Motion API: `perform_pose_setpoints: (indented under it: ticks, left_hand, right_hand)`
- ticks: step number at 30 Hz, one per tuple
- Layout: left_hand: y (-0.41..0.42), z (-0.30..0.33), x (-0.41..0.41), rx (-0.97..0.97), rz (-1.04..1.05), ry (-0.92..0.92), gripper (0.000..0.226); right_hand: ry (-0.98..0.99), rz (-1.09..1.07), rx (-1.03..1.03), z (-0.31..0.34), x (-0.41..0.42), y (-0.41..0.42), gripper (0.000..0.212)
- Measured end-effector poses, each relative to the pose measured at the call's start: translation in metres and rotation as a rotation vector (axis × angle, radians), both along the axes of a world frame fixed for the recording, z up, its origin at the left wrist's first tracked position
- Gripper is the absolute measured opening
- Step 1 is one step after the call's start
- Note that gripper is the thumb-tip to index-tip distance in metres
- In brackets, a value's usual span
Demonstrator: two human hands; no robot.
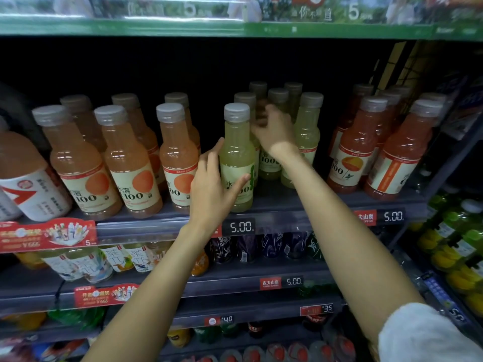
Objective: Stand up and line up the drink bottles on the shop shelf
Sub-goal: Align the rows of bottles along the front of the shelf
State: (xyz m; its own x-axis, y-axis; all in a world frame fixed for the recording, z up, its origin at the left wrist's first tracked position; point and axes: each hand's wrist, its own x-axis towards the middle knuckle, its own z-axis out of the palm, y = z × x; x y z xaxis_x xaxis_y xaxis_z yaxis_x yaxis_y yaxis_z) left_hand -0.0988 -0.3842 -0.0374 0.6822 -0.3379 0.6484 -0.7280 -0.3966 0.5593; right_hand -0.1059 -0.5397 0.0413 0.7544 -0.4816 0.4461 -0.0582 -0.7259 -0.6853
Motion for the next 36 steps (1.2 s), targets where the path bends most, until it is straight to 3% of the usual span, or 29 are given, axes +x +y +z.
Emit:
perform_pose_setpoints:
  ticks: [5,10,21,36]
  left_hand:
    - [0.003,0.0,-0.003,-0.002,0.019,-0.007,0.081]
    - [0.002,0.0,-0.004,0.004,0.053,-0.006,0.081]
    - [0.001,-0.001,-0.007,0.087,0.094,-0.061,0.095]
    - [0.004,-0.001,-0.007,0.093,0.092,-0.053,0.095]
  right_hand:
    - [0.041,0.182,0.081,0.006,0.006,-0.006,0.026]
    - [0.017,0.263,0.095,0.005,0.009,-0.008,0.038]
    - [-0.031,0.306,0.159,0.001,0.012,-0.005,0.043]
    - [-0.074,0.328,0.169,-0.003,0.02,-0.001,0.044]
